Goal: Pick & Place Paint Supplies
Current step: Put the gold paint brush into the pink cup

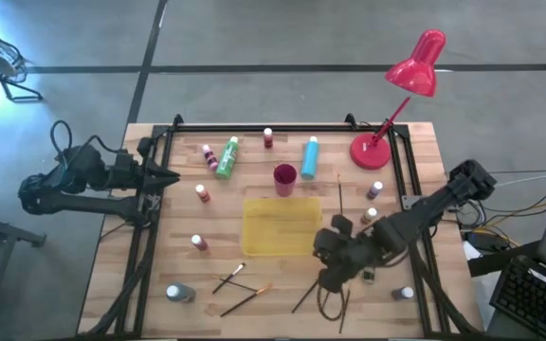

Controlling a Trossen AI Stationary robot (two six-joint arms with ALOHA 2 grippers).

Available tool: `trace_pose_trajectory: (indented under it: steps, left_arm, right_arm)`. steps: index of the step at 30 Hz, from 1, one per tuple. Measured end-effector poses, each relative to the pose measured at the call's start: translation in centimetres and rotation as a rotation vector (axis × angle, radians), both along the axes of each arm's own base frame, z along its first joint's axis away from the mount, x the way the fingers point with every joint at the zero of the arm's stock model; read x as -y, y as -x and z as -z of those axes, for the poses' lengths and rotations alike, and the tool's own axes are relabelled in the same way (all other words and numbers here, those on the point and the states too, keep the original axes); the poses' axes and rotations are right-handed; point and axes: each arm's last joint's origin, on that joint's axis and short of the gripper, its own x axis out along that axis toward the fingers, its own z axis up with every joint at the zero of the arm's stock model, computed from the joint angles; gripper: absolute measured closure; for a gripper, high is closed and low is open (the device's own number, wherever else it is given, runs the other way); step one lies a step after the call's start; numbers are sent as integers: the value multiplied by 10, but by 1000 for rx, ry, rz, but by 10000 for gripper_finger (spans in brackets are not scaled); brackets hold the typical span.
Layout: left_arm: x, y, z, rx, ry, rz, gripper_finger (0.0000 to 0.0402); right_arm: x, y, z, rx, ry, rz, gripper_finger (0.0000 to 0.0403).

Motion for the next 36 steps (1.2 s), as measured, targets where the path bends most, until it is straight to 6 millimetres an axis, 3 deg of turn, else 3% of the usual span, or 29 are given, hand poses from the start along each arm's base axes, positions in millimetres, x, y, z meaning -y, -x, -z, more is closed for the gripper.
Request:
trace_pose_trajectory:
  steps: [23, 36]
  left_arm:
    - [0, 0, 0, 0, 0, 0, 355]
    - [0, 0, 0, -1, 0, 0, 355]
  right_arm:
    - [69, -57, -30, 331, 307, -174, 394]
    - [125, -66, -55, 465, 463, -119, 394]
